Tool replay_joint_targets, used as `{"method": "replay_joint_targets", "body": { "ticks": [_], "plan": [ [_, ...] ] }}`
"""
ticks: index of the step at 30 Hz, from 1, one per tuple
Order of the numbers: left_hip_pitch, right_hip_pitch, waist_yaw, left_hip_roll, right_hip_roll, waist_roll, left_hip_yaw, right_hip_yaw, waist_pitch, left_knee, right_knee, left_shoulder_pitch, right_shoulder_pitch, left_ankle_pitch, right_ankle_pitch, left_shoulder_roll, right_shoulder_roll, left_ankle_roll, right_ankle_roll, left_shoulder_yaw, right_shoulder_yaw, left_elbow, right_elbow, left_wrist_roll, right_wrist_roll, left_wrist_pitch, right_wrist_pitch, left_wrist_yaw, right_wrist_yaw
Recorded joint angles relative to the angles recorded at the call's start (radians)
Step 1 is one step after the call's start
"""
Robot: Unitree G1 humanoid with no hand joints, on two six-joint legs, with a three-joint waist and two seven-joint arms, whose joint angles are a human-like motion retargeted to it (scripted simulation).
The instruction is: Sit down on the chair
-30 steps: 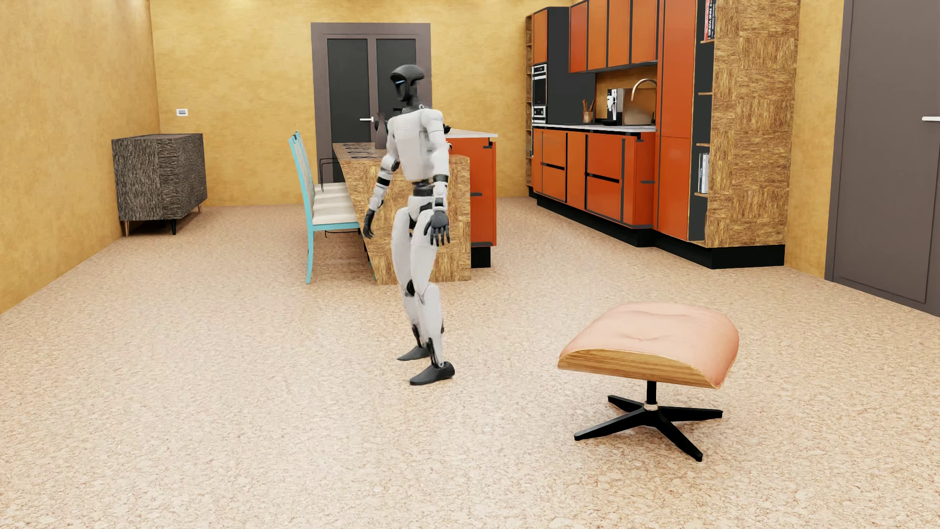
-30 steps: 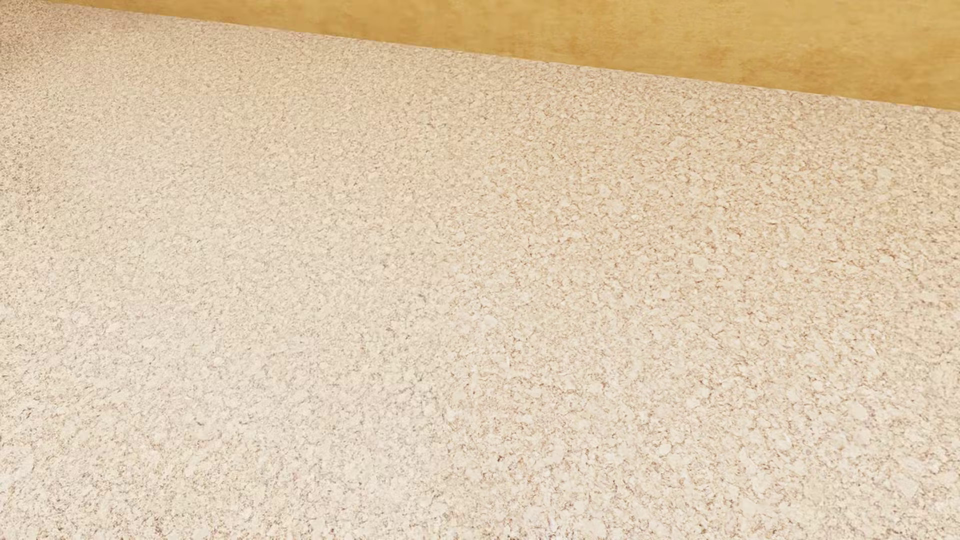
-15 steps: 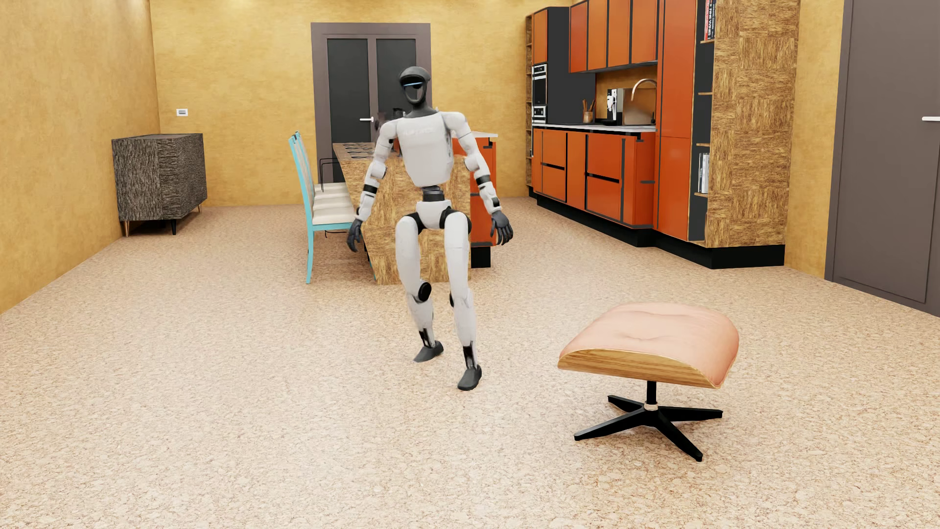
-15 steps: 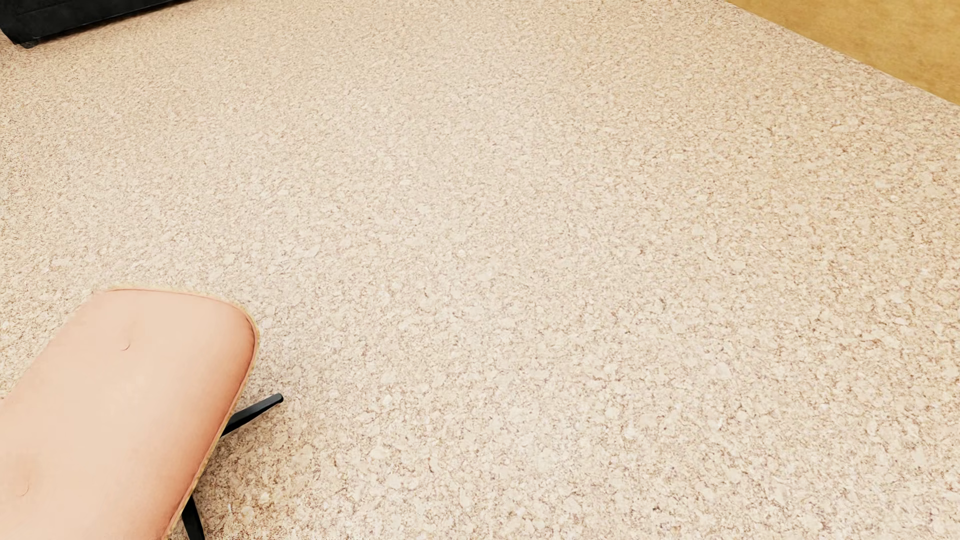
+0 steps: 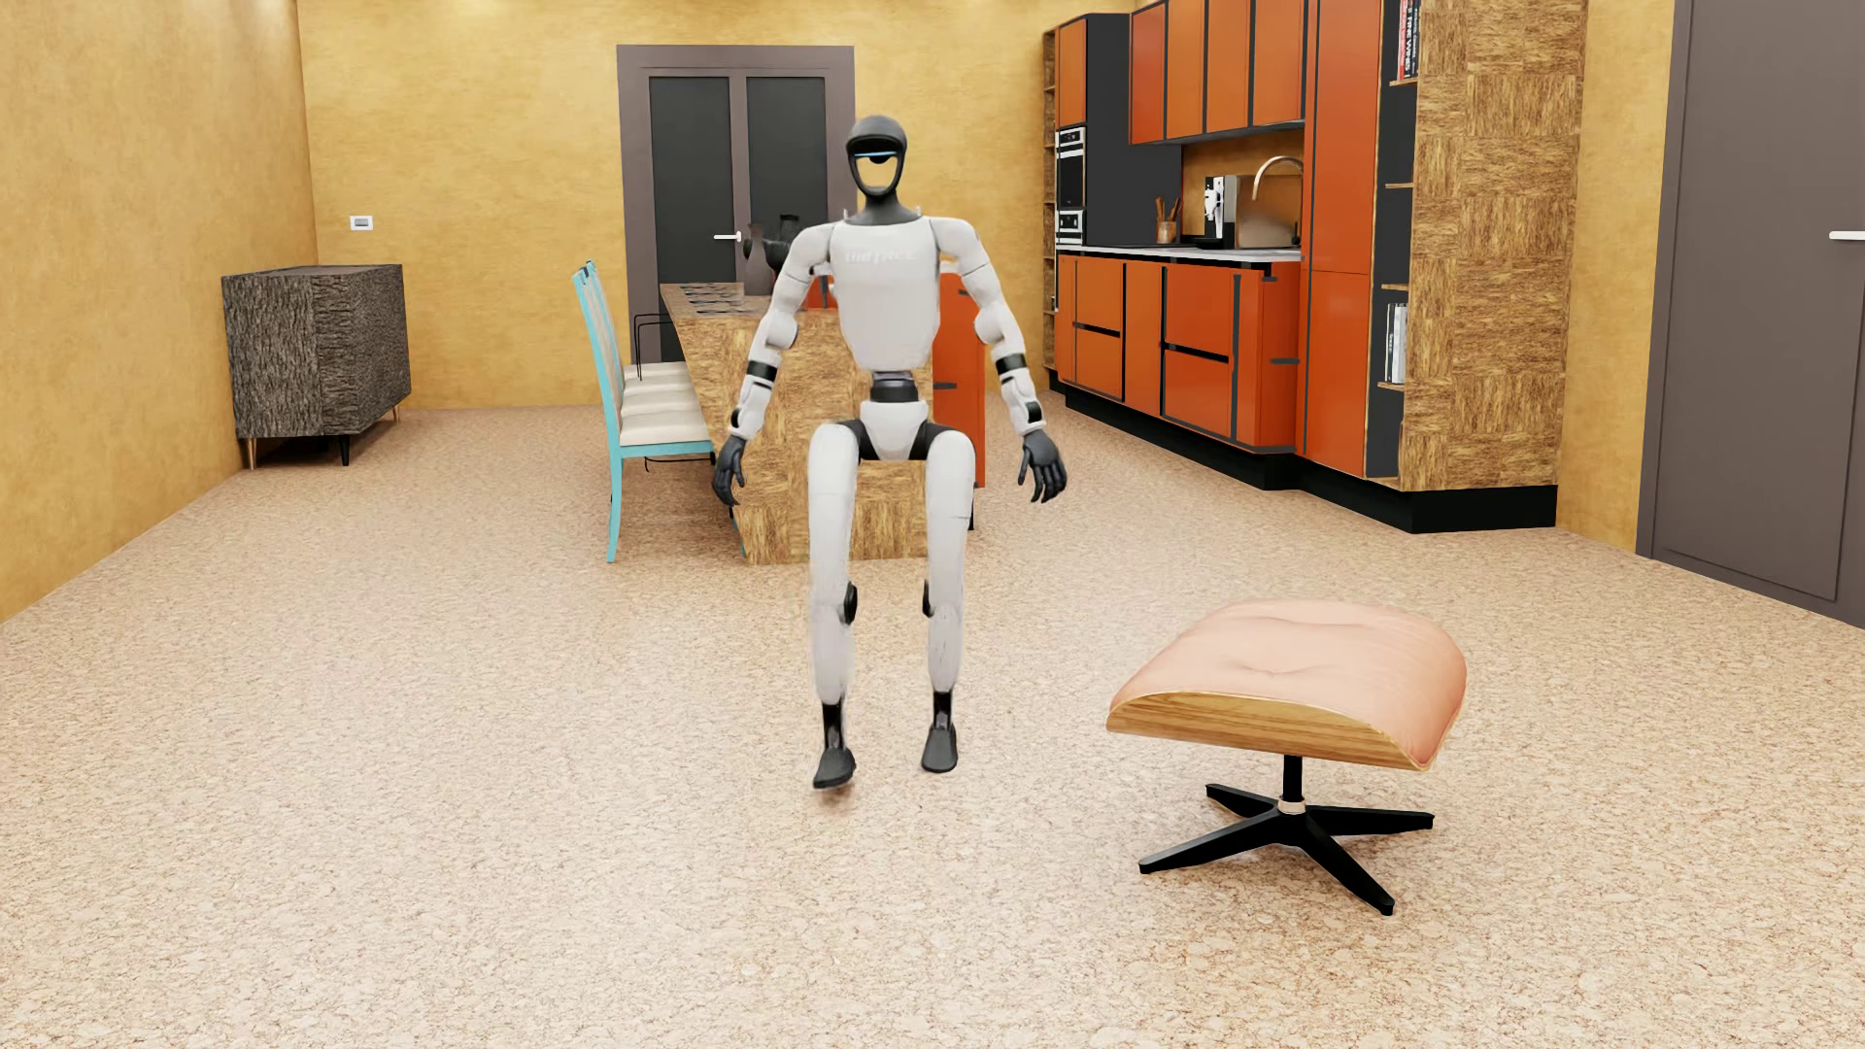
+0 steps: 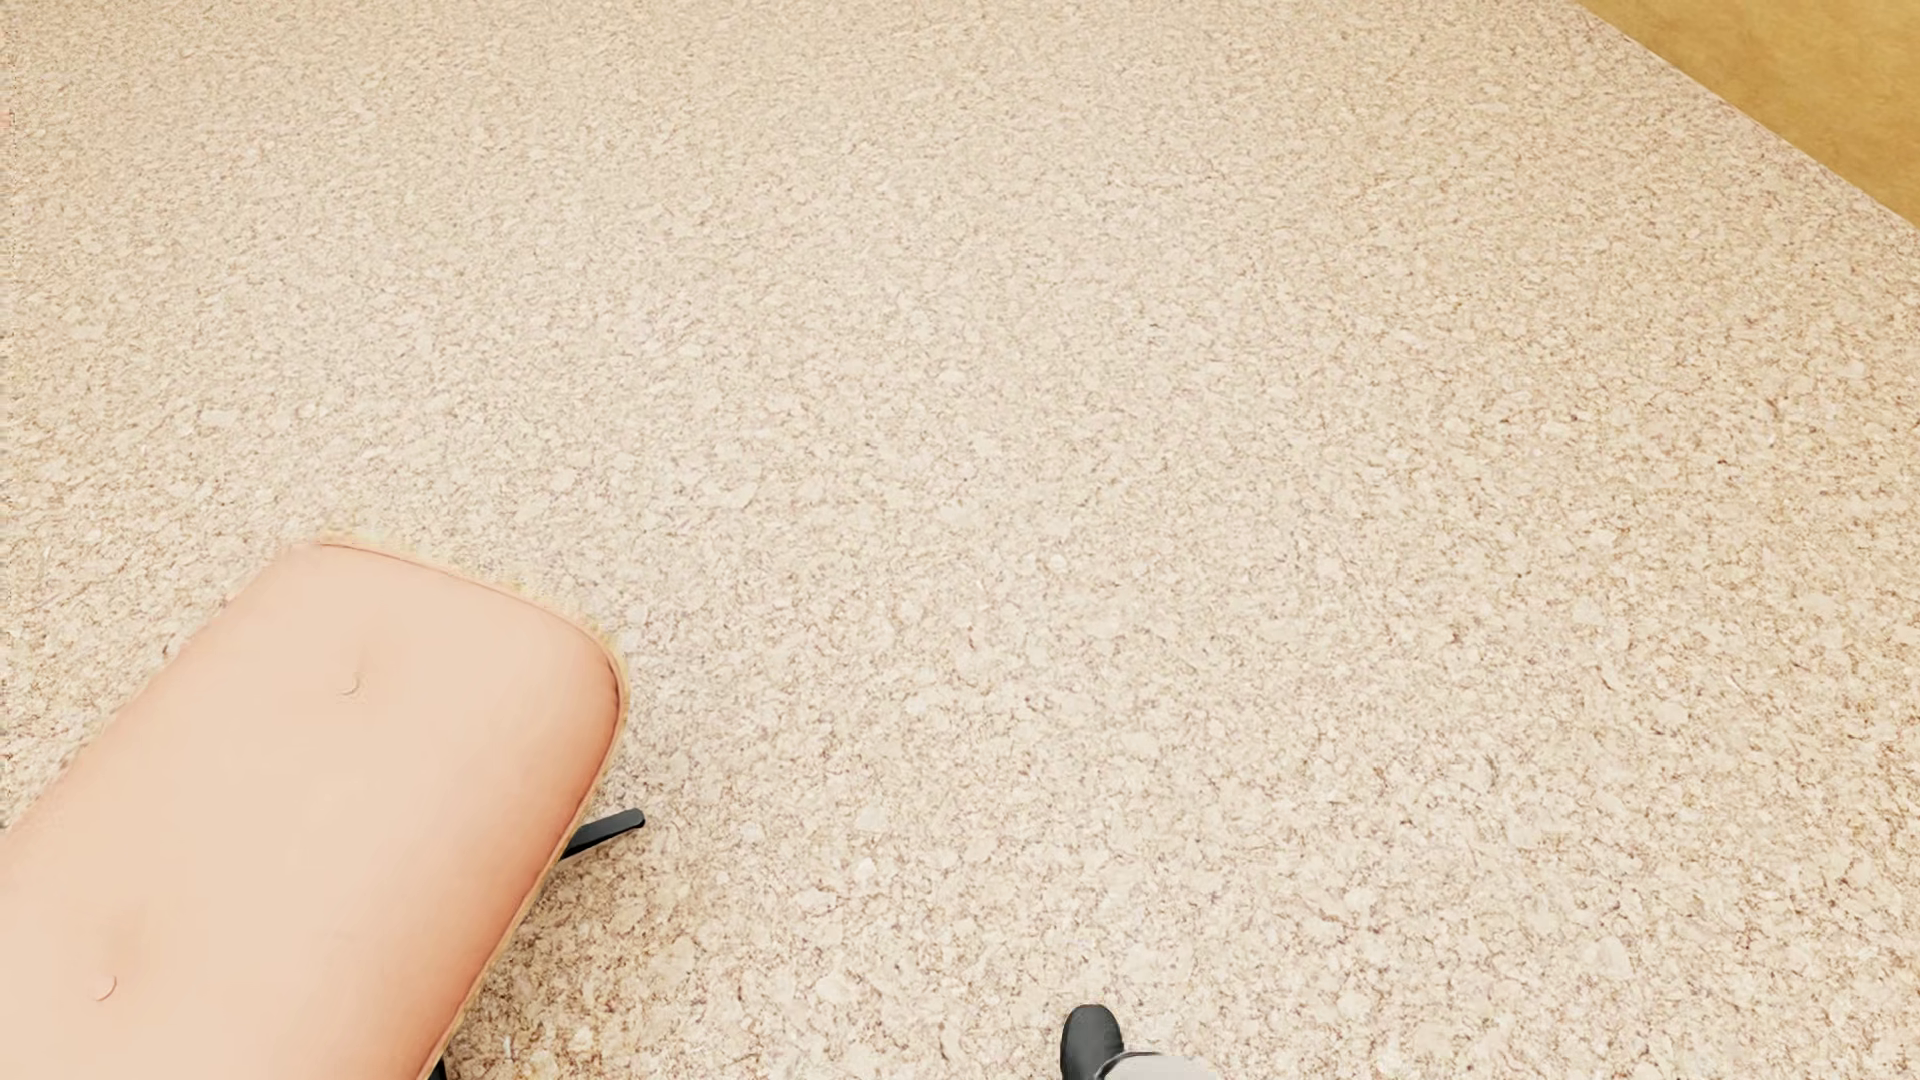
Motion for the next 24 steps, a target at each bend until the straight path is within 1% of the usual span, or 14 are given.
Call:
{"method": "replay_joint_targets", "body": {
  "ticks": [1, 4, 5, 6, 7, 8, 9, 12, 15, 17, 19, 20, 22, 24],
  "plan": [
    [0.038, 0.002, -0.001, -0.006, 0.007, 0.000, 0.007, -0.014, 0.007, -0.005, -0.050, -0.004, 0.002, -0.016, 0.011, -0.001, -0.005, 0.004, -0.007, -0.007, -0.010, -0.010, 0.005, 0.005, -0.001, -0.004, 0.005, -0.002, 0.005],
    [0.132, 0.028, -0.004, -0.024, 0.000, 0.005, 0.031, -0.040, -0.012, 0.031, -0.023, 0.022, 0.028, -0.057, 0.110, -0.003, -0.016, 0.008, 0.082, -0.002, -0.041, -0.028, 0.010, 0.023, -0.001, -0.012, 0.011, -0.005, 0.009],
    [0.125, 0.067, -0.004, -0.014, 0.007, 0.014, 0.047, -0.051, -0.031, 0.110, -0.047, 0.039, 0.044, -0.080, 0.125, -0.002, -0.021, 0.000, 0.039, 0.010, -0.068, -0.033, 0.004, 0.033, -0.013, -0.011, 0.015, -0.012, 0.023],
    [0.082, 0.085, -0.003, 0.009, 0.025, 0.030, 0.054, -0.030, -0.042, 0.247, -0.037, 0.048, 0.049, -0.082, 0.130, -0.005, -0.020, -0.044, 0.017, 0.027, -0.068, -0.023, 0.005, 0.035, -0.013, -0.011, 0.011, -0.009, 0.015],
    [0.012, 0.117, 0.005, 0.050, 0.040, 0.041, 0.044, -0.015, -0.051, 0.434, -0.042, 0.062, 0.054, -0.036, 0.134, -0.008, -0.015, -0.141, 0.009, 0.030, -0.056, -0.006, 0.012, 0.021, -0.010, -0.010, 0.015, 0.001, 0.005],
    [-0.059, 0.176, 0.021, 0.101, 0.050, 0.051, 0.055, -0.026, -0.049, 0.631, -0.076, 0.069, 0.067, 0.114, 0.139, -0.005, -0.015, -0.295, -0.029, 0.024, -0.058, 0.005, 0.002, 0.020, -0.020, -0.010, 0.019, -0.022, 0.018],
    [-0.137, 0.230, 0.038, 0.144, 0.052, 0.059, 0.064, -0.042, -0.029, 0.804, -0.097, 0.058, 0.062, 0.149, 0.141, -0.001, -0.020, -0.305, -0.069, 0.037, -0.065, 0.005, -0.014, 0.035, -0.035, -0.008, 0.018, -0.040, 0.029],
    [-0.352, 0.305, 0.080, 0.177, 0.010, 0.043, -0.020, -0.032, -0.021, 0.930, -0.121, 0.060, 0.034, 0.103, 0.128, -0.004, -0.015, -0.231, -0.068, 0.048, -0.038, 0.004, -0.024, 0.060, -0.037, 0.004, 0.011, -0.018, -0.014],
    [-0.434, 0.329, 0.109, 0.203, -0.063, 0.034, -0.068, -0.027, -0.012, 0.694, -0.103, 0.060, 0.006, 0.076, 0.101, -0.010, -0.017, -0.129, -0.028, 0.070, -0.004, 0.000, -0.054, 0.075, -0.027, 0.004, -0.017, -0.008, -0.031],
    [-0.415, 0.290, 0.108, 0.238, -0.111, 0.029, -0.107, -0.002, -0.025, 0.482, -0.033, 0.084, 0.011, 0.127, 0.082, -0.008, -0.005, -0.127, 0.016, 0.096, 0.036, -0.002, -0.072, 0.048, -0.018, -0.005, -0.029, 0.038, -0.050],
    [-0.376, 0.251, 0.104, 0.272, -0.155, 0.015, -0.169, 0.037, -0.031, 0.374, 0.018, 0.105, 0.008, 0.211, 0.080, 0.007, 0.014, -0.146, 0.033, 0.101, 0.043, -0.025, -0.080, 0.036, -0.040, 0.046, 0.000, 0.035, -0.072],
    [-0.360, 0.226, 0.097, 0.280, -0.172, 0.016, -0.166, 0.058, -0.038, 0.374, 0.024, 0.112, 0.012, 0.215, 0.101, 0.010, 0.017, -0.173, 0.049, 0.106, 0.047, -0.024, -0.088, 0.025, -0.039, 0.041, 0.000, 0.046, -0.073],
    [-0.313, 0.179, 0.082, 0.267, -0.204, 0.020, -0.124, 0.098, -0.038, 0.407, -0.005, 0.117, 0.006, 0.067, 0.183, 0.012, 0.018, -0.184, 0.081, 0.113, 0.037, -0.030, -0.098, 0.023, -0.045, 0.034, 0.003, 0.059, -0.075],
    [-0.255, 0.114, 0.068, 0.231, -0.235, 0.020, -0.090, 0.127, -0.026, 0.375, -0.066, 0.107, -0.016, -0.078, 0.324, 0.014, 0.012, -0.150, 0.113, 0.108, 0.032, -0.037, -0.108, -0.006, -0.029, 0.020, -0.002, 0.096, -0.095]
  ]
}}
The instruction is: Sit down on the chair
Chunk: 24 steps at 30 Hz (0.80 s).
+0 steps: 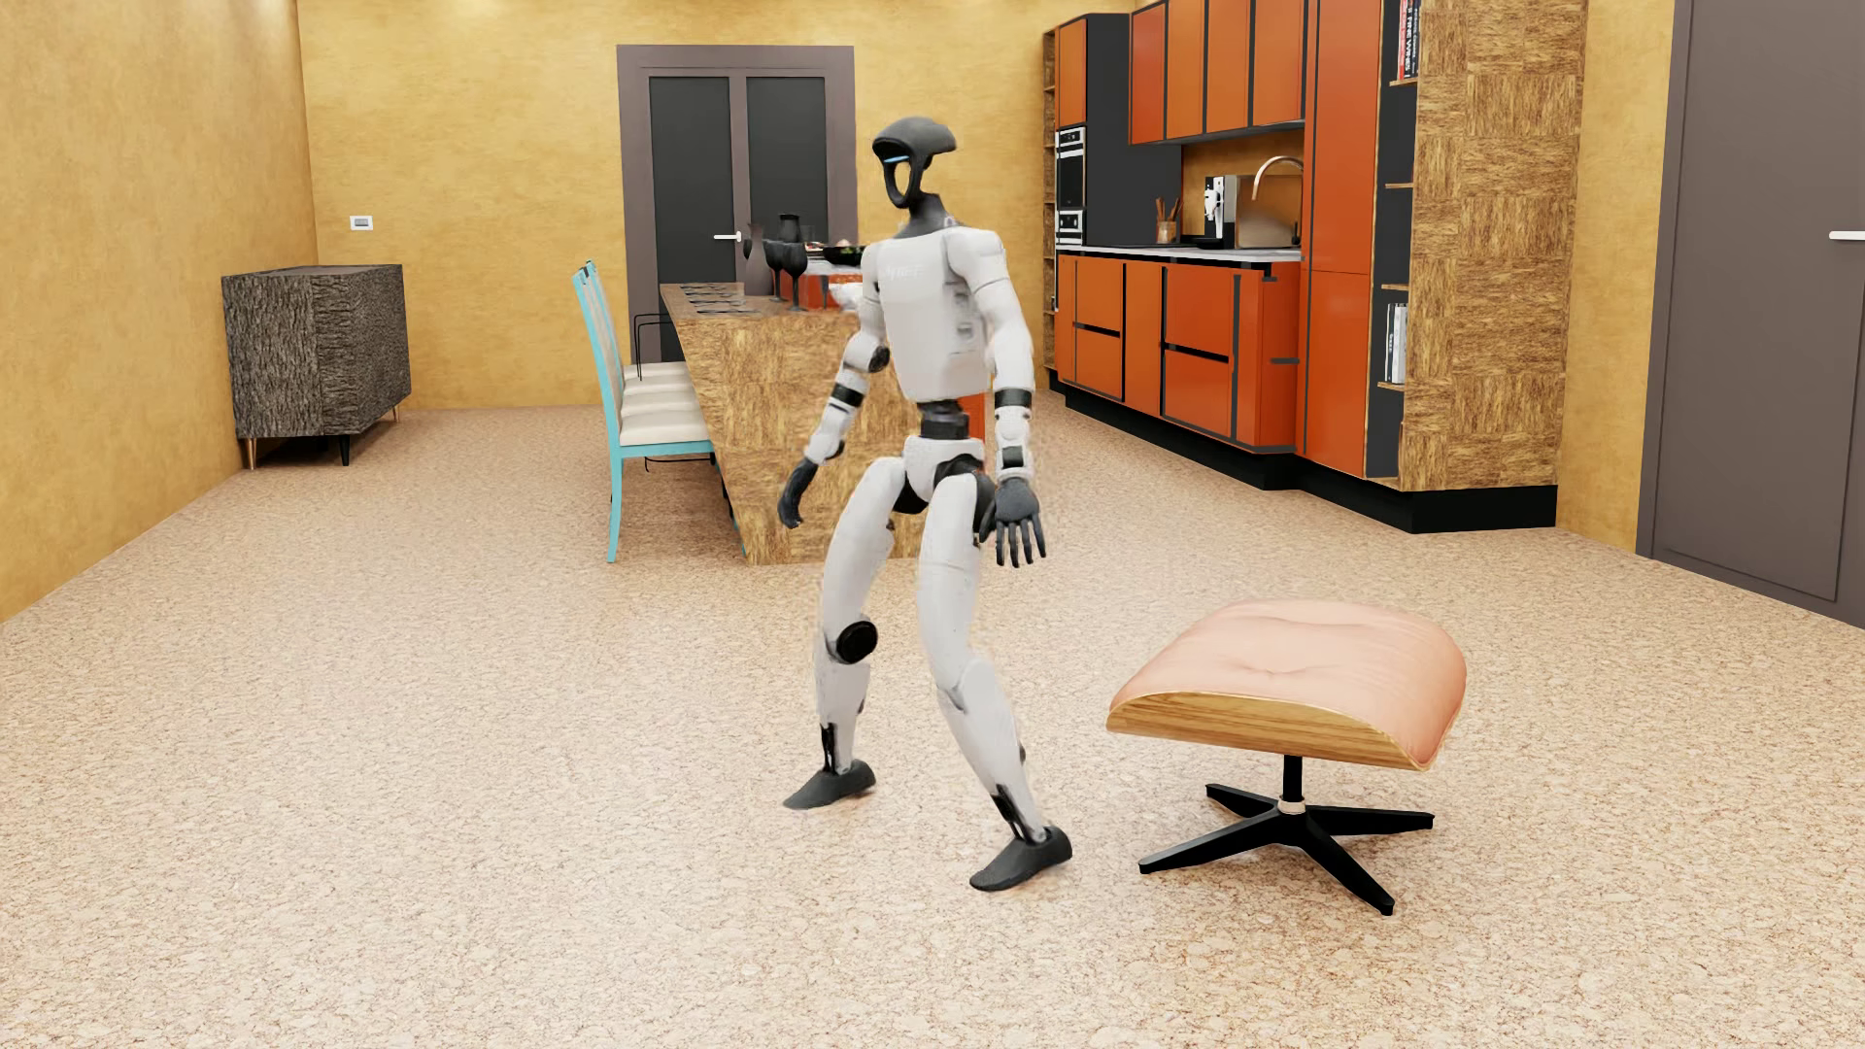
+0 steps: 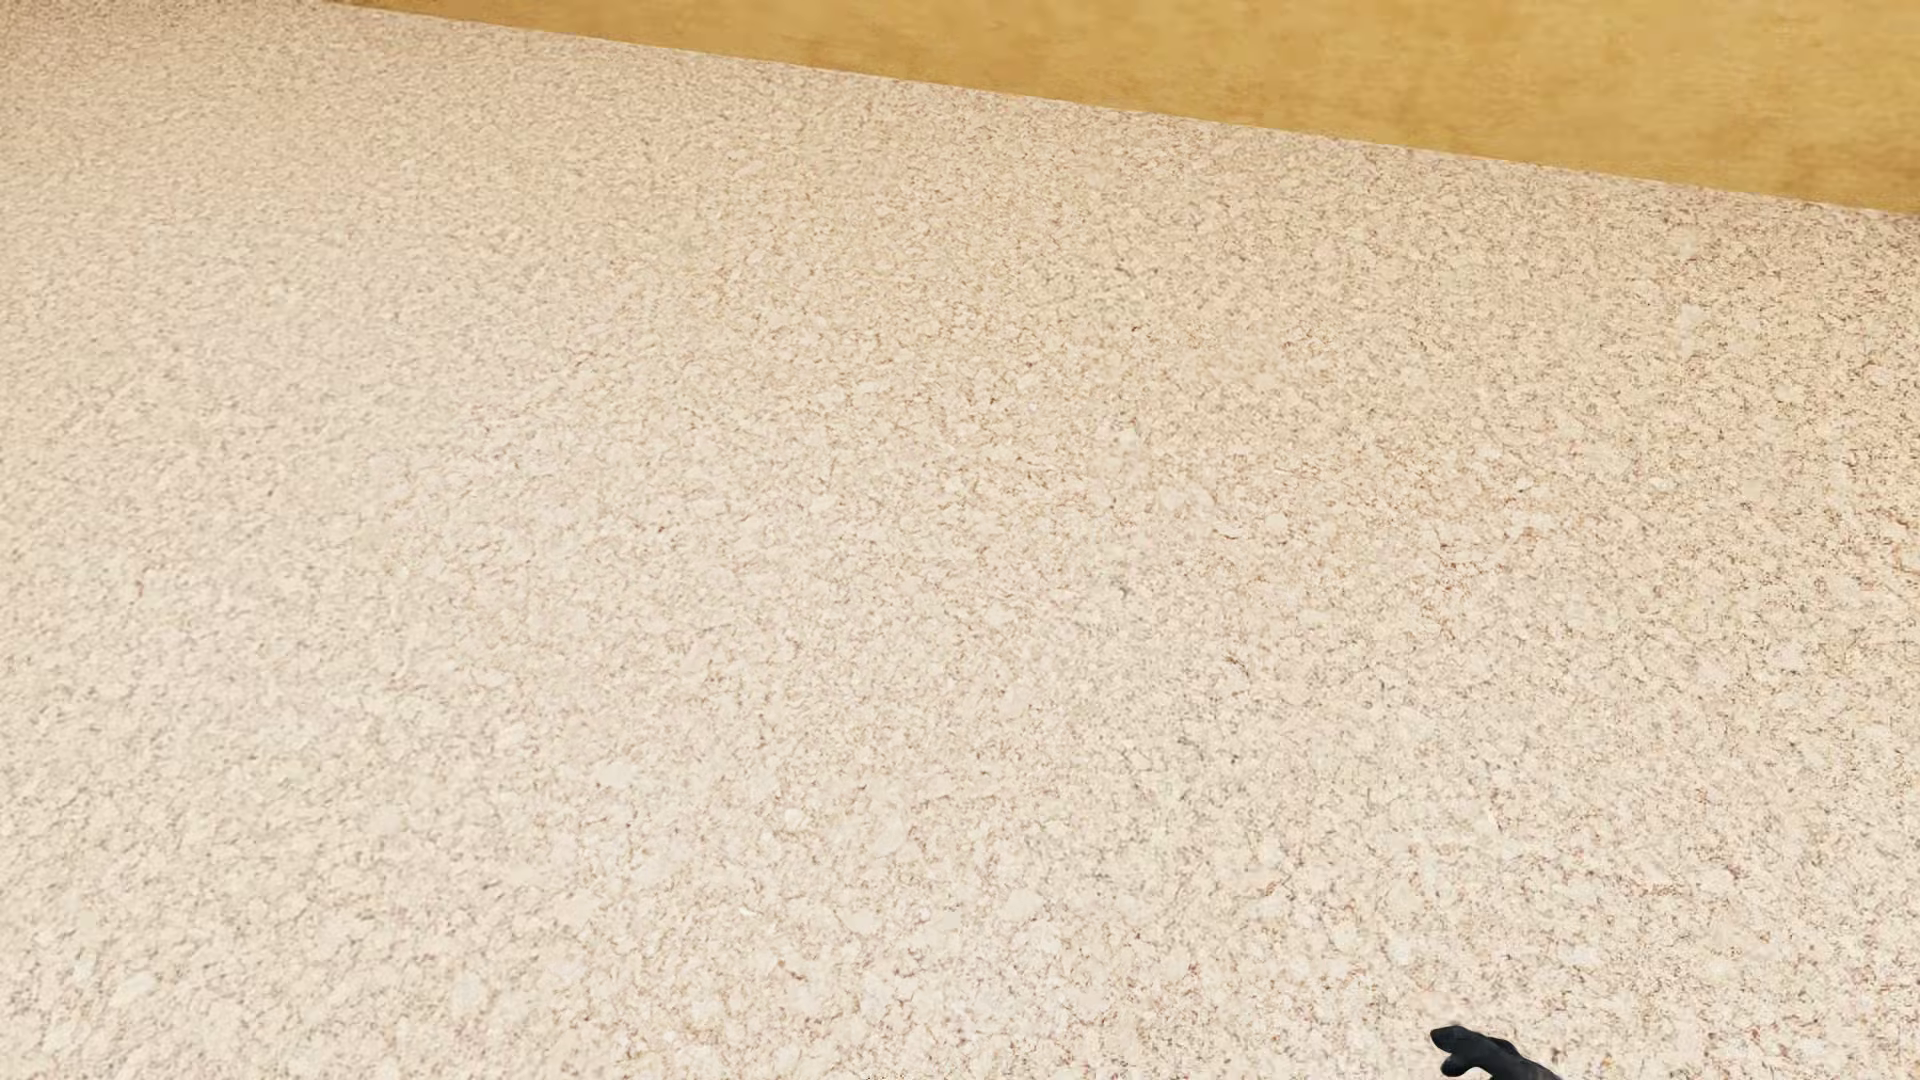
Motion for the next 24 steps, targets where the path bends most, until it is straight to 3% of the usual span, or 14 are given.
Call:
{"method": "replay_joint_targets", "body": {
  "ticks": [1, 2, 4, 5, 6, 9, 15, 18, 21, 24],
  "plan": [
    [0.006, -0.036, -0.005, -0.026, -0.005, -0.003, 0.015, 0.001, 0.005, -0.009, -0.038, -0.018, -0.018, -0.033, 0.075, -0.001, 0.003, 0.031, 0.009, 0.001, 0.007, 0.010, 0.007, -0.026, 0.020, -0.003, -0.003, 0.023, -0.015],
    [-0.004, -0.064, -0.006, -0.052, 0.000, -0.006, 0.028, -0.001, 0.014, -0.001, -0.053, -0.039, -0.028, -0.030, 0.062, 0.001, 0.006, 0.049, 0.027, -0.004, 0.025, 0.019, 0.008, -0.035, 0.026, 0.001, 0.000, 0.030, -0.025],
    [-0.002, -0.104, -0.012, -0.086, 0.053, -0.002, 0.059, -0.017, 0.044, -0.015, 0.015, -0.048, -0.060, -0.032, -0.059, 0.004, 0.008, 0.090, 0.030, 0.012, 0.061, 0.000, 0.021, -0.036, 0.012, 0.002, -0.001, 0.065, -0.018],
    [0.002, -0.122, -0.021, -0.104, 0.085, -0.008, 0.061, -0.017, 0.049, -0.048, 0.100, -0.043, -0.068, -0.006, -0.175, 0.008, 0.006, 0.105, -0.018, 0.022, 0.078, -0.011, 0.017, -0.046, -0.016, 0.003, 0.003, 0.069, -0.009],
    [0.027, -0.103, -0.027, -0.110, 0.114, 0.002, 0.078, -0.039, 0.083, -0.098, 0.160, -0.059, -0.089, 0.028, -0.247, -0.003, 0.006, 0.056, -0.064, 0.002, 0.131, 0.009, 0.027, -0.025, -0.009, -0.068, -0.025, 0.116, -0.025],
    [0.031, -0.047, -0.027, -0.134, 0.172, 0.002, 0.113, -0.113, 0.097, -0.185, 0.276, -0.082, -0.112, 0.071, -0.339, -0.025, -0.014, 0.079, -0.137, 0.008, 0.126, 0.031, 0.014, 0.015, -0.043, -0.059, -0.032, 0.056, 0.017],
    [-0.068, 0.102, -0.004, -0.150, 0.218, -0.006, 0.120, -0.142, 0.100, -0.153, 0.111, -0.124, -0.162, 0.073, -0.333, -0.050, -0.025, 0.108, -0.161, -0.003, 0.139, 0.027, 0.026, 0.026, -0.045, -0.058, -0.023, 0.042, 0.024],
    [-0.077, 0.139, 0.001, -0.149, 0.219, -0.037, 0.133, -0.145, 0.117, -0.133, 0.027, -0.125, -0.179, 0.071, -0.331, -0.036, -0.007, 0.103, -0.177, -0.012, 0.147, 0.007, 0.025, 0.023, -0.045, -0.077, -0.021, 0.069, 0.013],
    [-0.134, 0.123, 0.005, -0.120, 0.241, -0.027, 0.124, -0.138, 0.133, -0.022, 0.035, -0.137, -0.186, 0.058, -0.299, -0.030, -0.012, 0.105, -0.170, -0.005, 0.153, -0.010, 0.002, 0.023, -0.068, -0.065, -0.011, 0.051, 0.031],
    [-0.250, 0.044, 0.004, -0.109, 0.250, -0.025, 0.051, -0.121, 0.172, 0.164, 0.162, -0.171, -0.216, 0.029, -0.352, -0.022, -0.024, 0.086, -0.168, -0.021, 0.152, -0.042, -0.014, 0.054, -0.082, -0.053, -0.012, 0.038, 0.021]
  ]
}}
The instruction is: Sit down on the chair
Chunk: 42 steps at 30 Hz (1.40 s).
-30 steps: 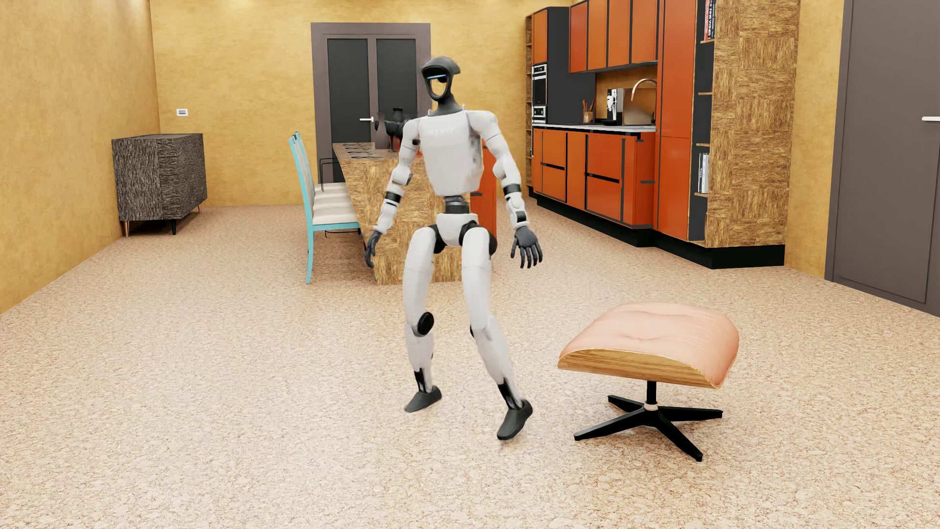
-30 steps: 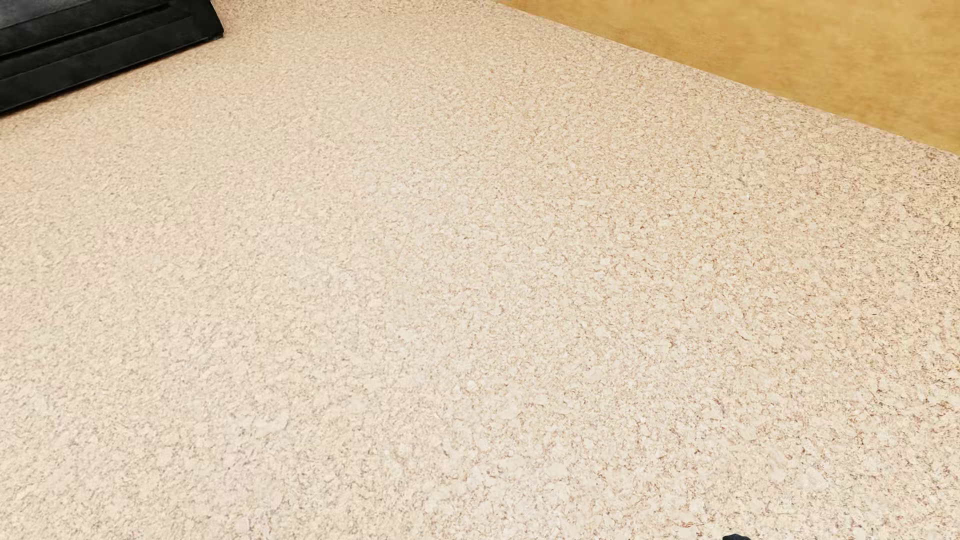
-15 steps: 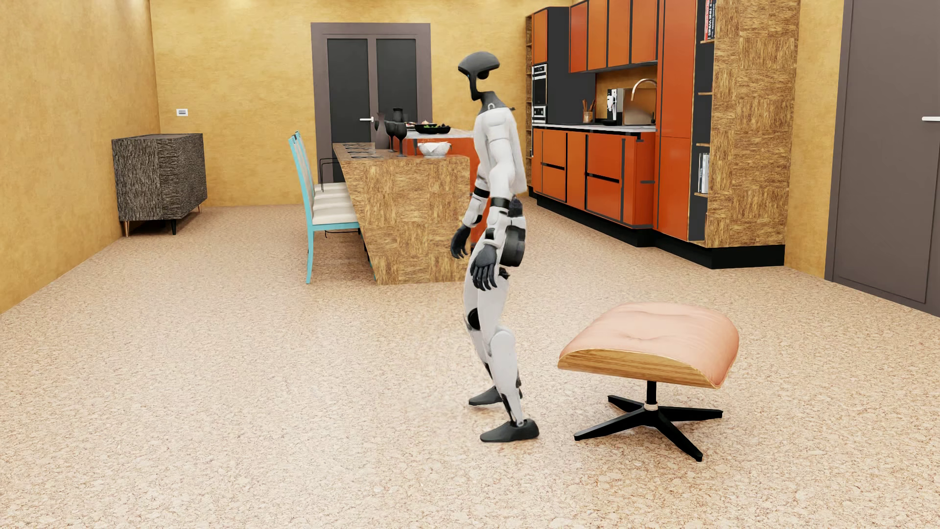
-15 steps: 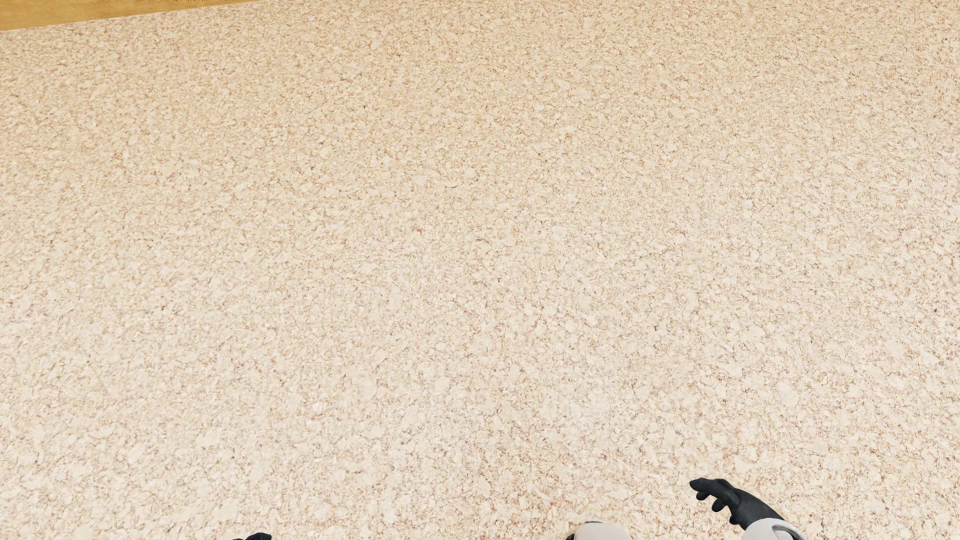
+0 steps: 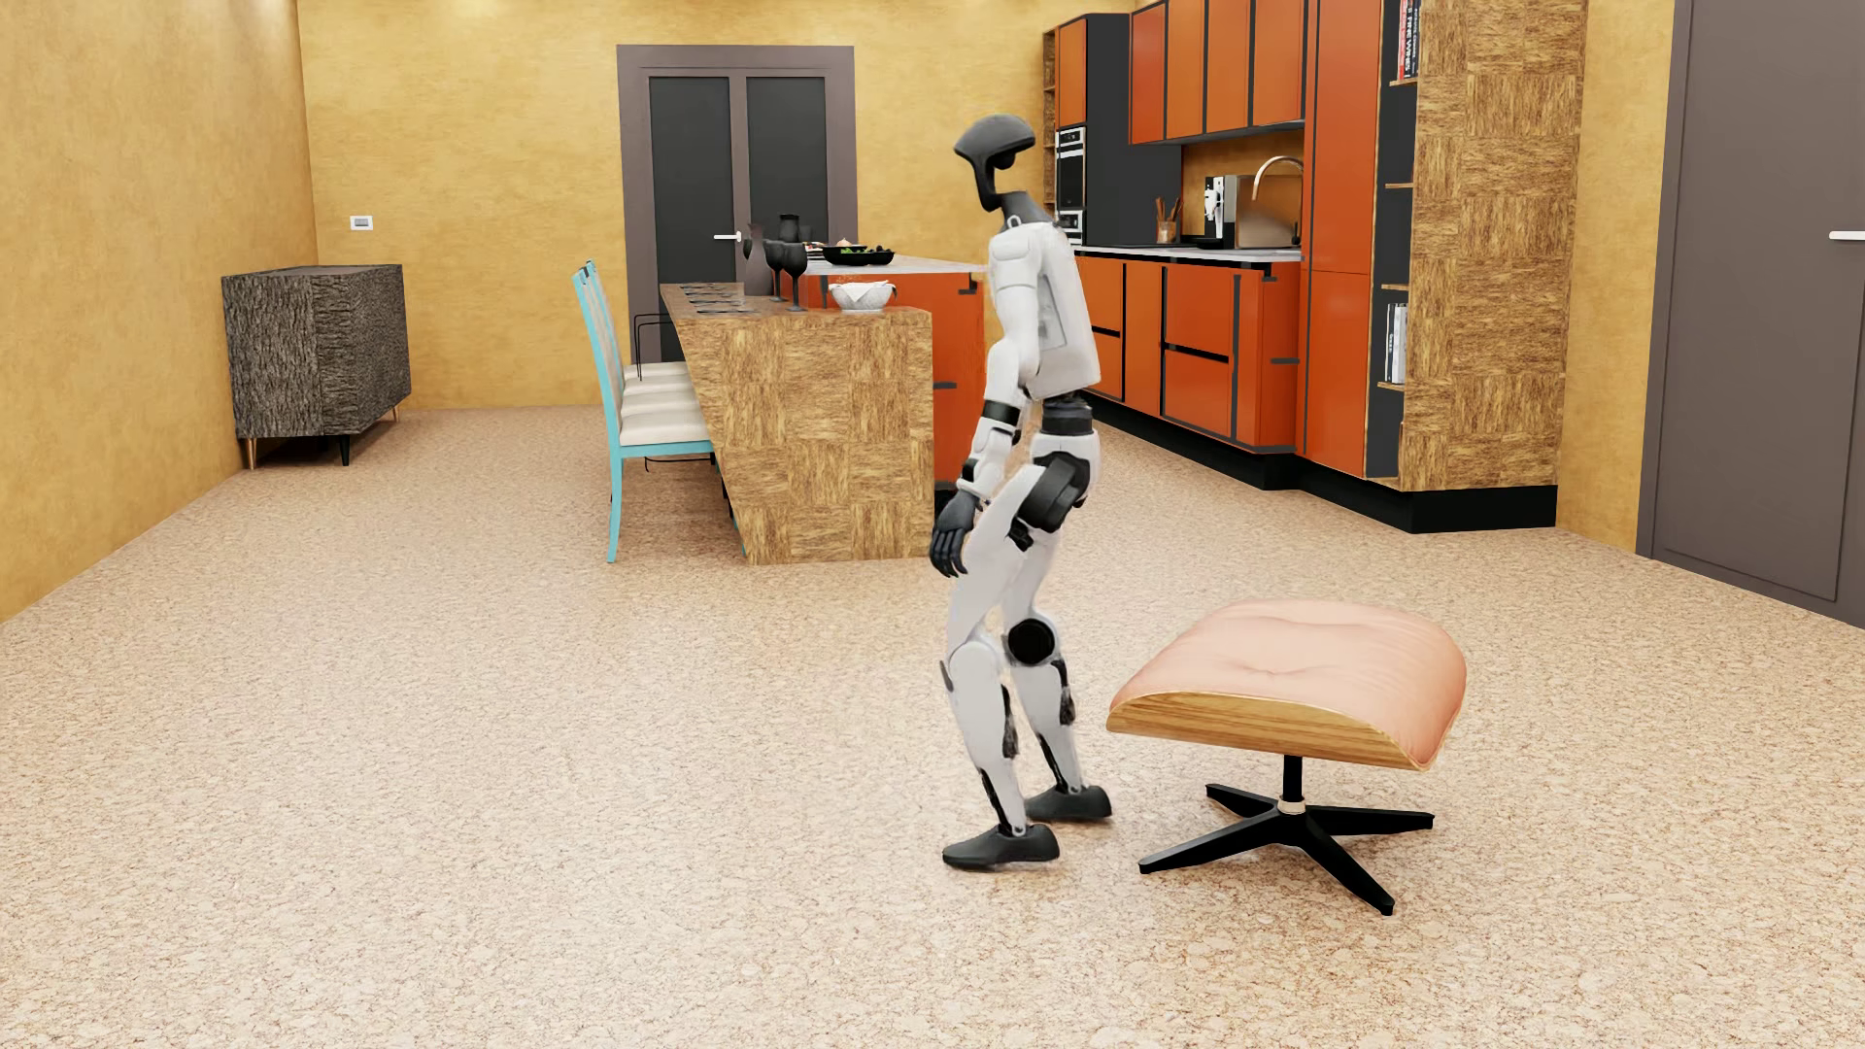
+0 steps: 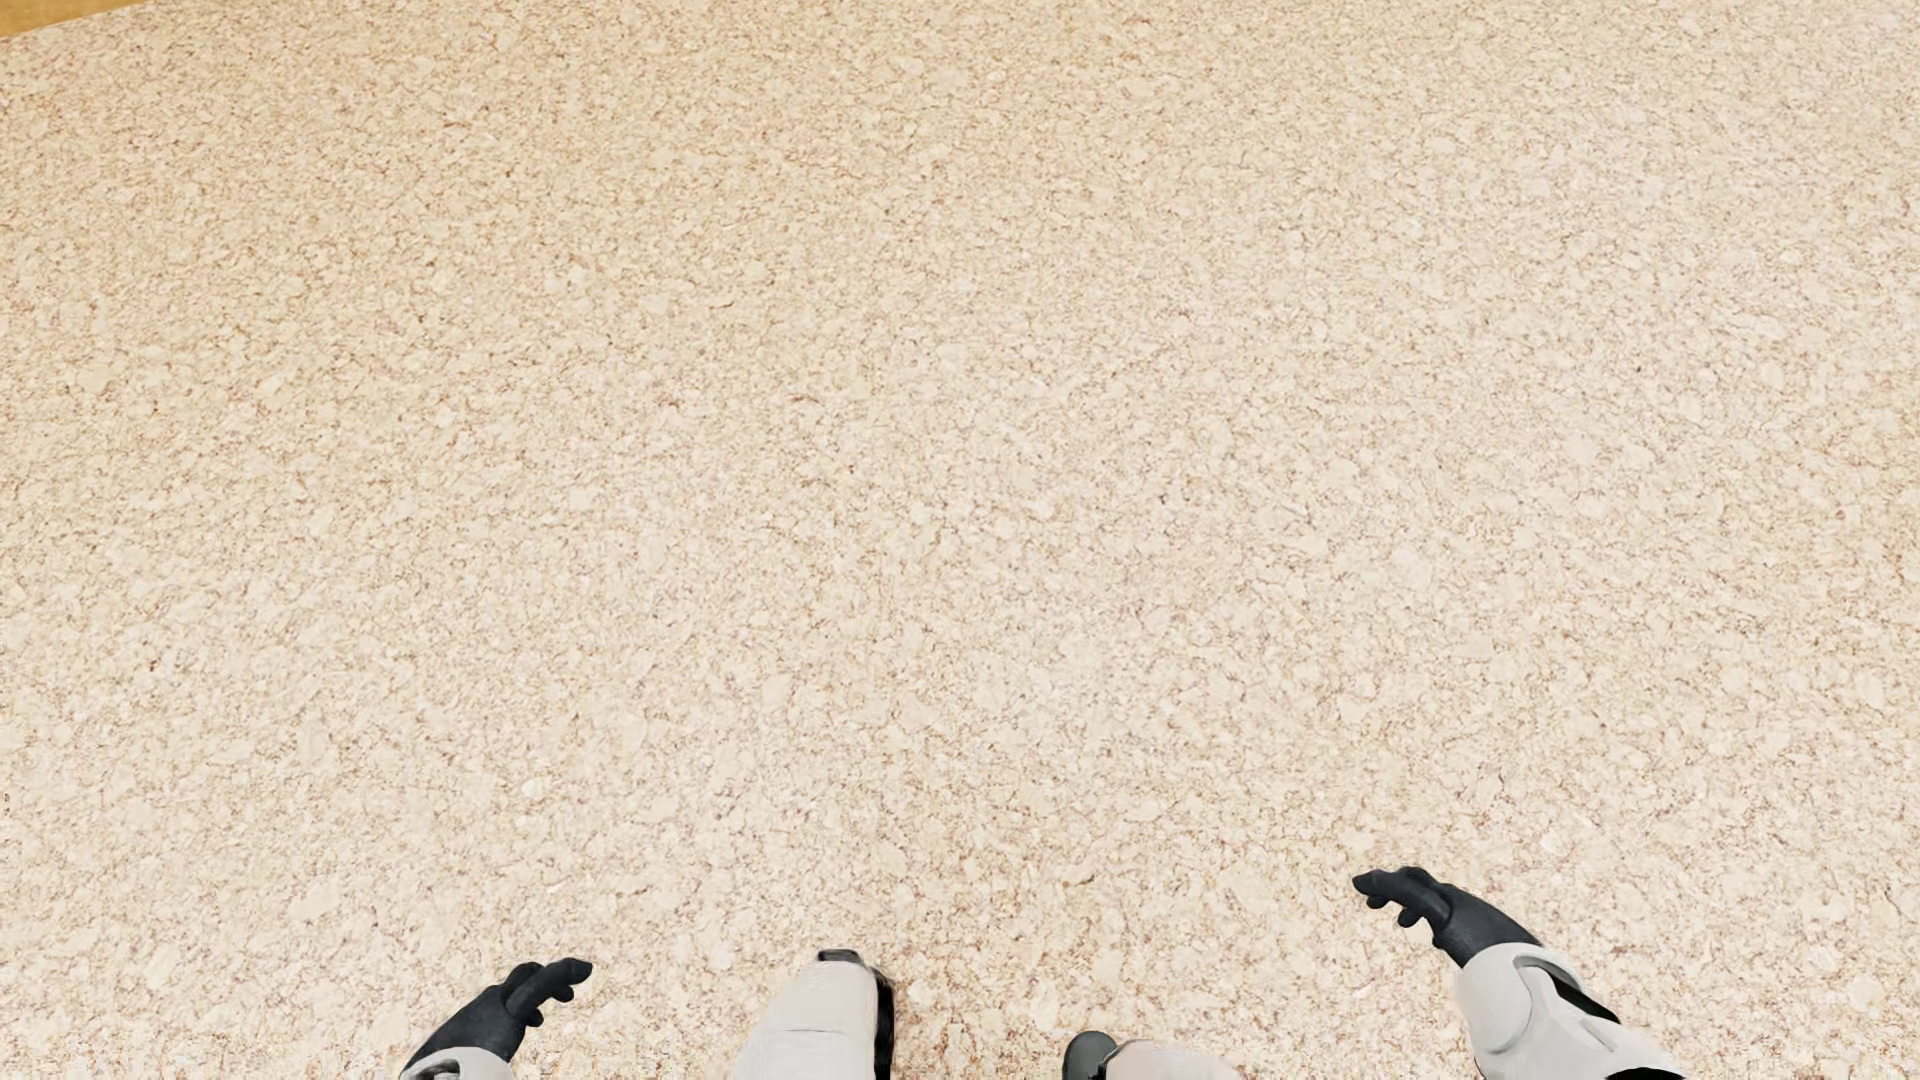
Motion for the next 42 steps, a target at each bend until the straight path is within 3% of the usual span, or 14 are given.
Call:
{"method": "replay_joint_targets", "body": {
  "ticks": [5, 7, 9, 10, 13, 25, 32, 38, 42],
  "plan": [
    [-0.104, -0.192, -0.006, -0.022, -0.014, 0.006, -0.044, 0.028, 0.061, 0.174, 0.225, -0.089, -0.090, -0.015, -0.054, -0.006, -0.019, -0.024, 0.023, -0.022, 0.038, -0.020, -0.018, 0.024, 0.010, 0.012, 0.006, -0.025, -0.006],
    [-0.132, -0.281, -0.022, -0.024, -0.008, 0.013, -0.036, 0.048, 0.088, 0.179, 0.334, -0.131, -0.144, -0.078, -0.086, -0.002, -0.013, 0.027, -0.001, -0.020, 0.052, -0.038, -0.023, 0.039, 0.007, 0.005, -0.011, -0.016, -0.021],
    [-0.233, -0.374, -0.026, -0.033, -0.009, 0.018, -0.056, 0.068, 0.128, 0.305, 0.457, -0.193, -0.195, -0.108, -0.124, -0.002, -0.014, 0.027, -0.009, -0.032, 0.062, -0.048, -0.041, 0.067, 0.006, 0.001, -0.019, -0.035, -0.029],
    [-0.299, -0.443, -0.019, -0.024, -0.004, 0.003, -0.078, 0.083, 0.102, 0.367, 0.521, -0.191, -0.195, -0.128, -0.156, 0.008, 0.004, 0.063, -0.023, -0.050, 0.011, -0.072, -0.038, -0.008, 0.008, 0.043, 0.000, -0.010, -0.005],
    [-0.429, -0.575, -0.021, -0.020, -0.009, -0.003, -0.095, 0.096, 0.131, 0.510, 0.662, -0.260, -0.260, -0.178, -0.197, 0.017, 0.031, 0.070, -0.014, -0.065, 0.023, -0.091, -0.031, -0.007, 0.026, 0.051, 0.000, -0.006, -0.020],
    [-0.778, -0.916, -0.030, -0.014, -0.005, -0.012, -0.162, 0.147, 0.248, 0.880, 1.009, -0.499, -0.459, -0.253, -0.256, 0.029, 0.051, 0.059, 0.008, -0.169, 0.090, -0.099, -0.096, -0.014, 0.006, 0.070, 0.001, 0.007, -0.025],
    [-0.919, -1.053, -0.029, -0.033, 0.007, -0.001, -0.202, 0.165, 0.323, 1.024, 1.147, -0.636, -0.574, -0.238, -0.253, 0.020, 0.064, 0.077, 0.025, -0.214, 0.148, -0.083, -0.105, -0.036, 0.008, 0.080, 0.003, 0.018, -0.040],
    [-0.903, -1.047, -0.026, -0.036, -0.012, 0.005, -0.196, 0.168, 0.326, 1.096, 1.217, -0.589, -0.500, -0.198, -0.184, -0.009, 0.085, 0.085, 0.045, -0.198, 0.124, -0.091, -0.131, -0.020, -0.002, 0.087, 0.008, -0.003, -0.042],
    [-0.876, -1.027, -0.030, -0.037, -0.012, 0.005, -0.192, 0.170, 0.304, 1.122, 1.250, -0.527, -0.423, -0.194, -0.164, -0.018, 0.085, 0.083, 0.027, -0.178, 0.119, -0.129, -0.114, -0.017, -0.028, 0.084, 0.029, -0.054, 0.000]
  ]
}}
